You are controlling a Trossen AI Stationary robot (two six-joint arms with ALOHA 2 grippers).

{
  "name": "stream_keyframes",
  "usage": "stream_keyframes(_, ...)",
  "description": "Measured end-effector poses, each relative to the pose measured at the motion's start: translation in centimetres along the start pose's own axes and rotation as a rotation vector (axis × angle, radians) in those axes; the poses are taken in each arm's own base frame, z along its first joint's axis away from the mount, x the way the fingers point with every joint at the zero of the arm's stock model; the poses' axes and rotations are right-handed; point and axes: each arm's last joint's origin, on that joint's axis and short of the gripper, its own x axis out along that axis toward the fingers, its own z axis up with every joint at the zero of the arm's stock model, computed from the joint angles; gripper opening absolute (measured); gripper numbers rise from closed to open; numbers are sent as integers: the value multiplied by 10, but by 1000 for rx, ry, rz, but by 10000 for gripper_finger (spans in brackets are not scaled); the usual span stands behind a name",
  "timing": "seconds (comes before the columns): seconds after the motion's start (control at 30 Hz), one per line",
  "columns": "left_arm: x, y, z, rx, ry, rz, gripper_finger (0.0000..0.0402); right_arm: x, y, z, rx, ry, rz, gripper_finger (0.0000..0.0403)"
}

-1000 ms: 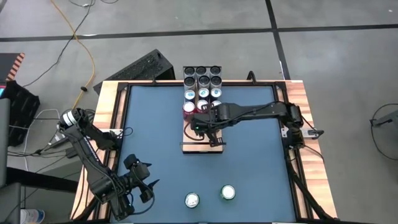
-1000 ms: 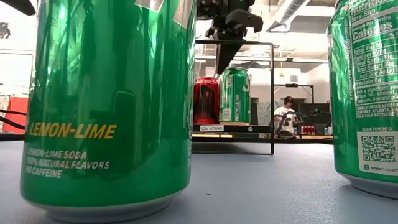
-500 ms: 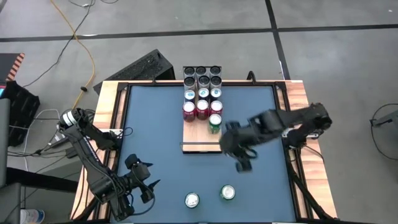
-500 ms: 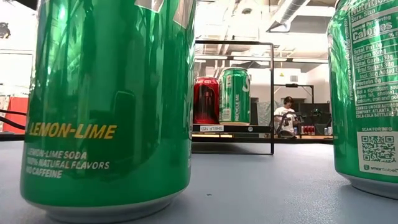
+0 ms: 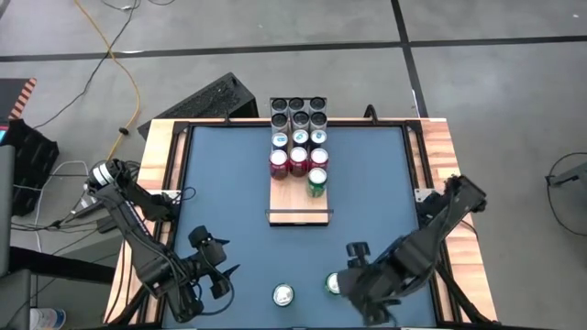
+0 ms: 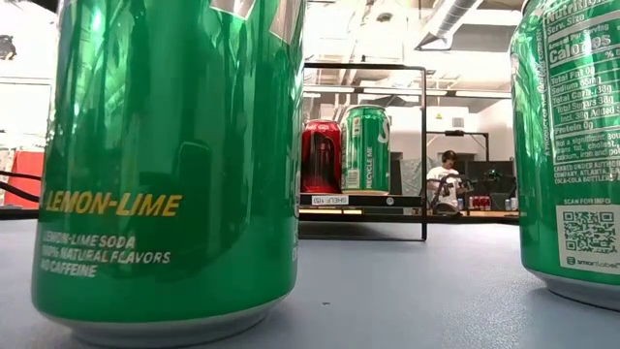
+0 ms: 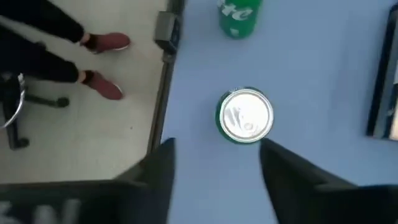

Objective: Place canned beverage on shelf
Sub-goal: Put the right green soda can on the shelf aligned with the other green soda can

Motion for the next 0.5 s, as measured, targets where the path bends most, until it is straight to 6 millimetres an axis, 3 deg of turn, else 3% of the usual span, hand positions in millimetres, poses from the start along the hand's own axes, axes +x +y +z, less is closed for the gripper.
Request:
stream_keyframes(0.13,0,-2,0,9,-5,-19,330,35,3,7,51,116,40,295)
stream_keyframes(0.23,-1,-3,0,13,-7,-24,330,61,-2,11,72,206,40,332)
stream_keyframes(0.37,-1,-3,0,14,-7,-24,330,83,-15,15,117,285,-5,352)
stream_keyframes(0.5,-1,-3,0,14,-5,-24,330,83,-23,15,83,267,-106,352)
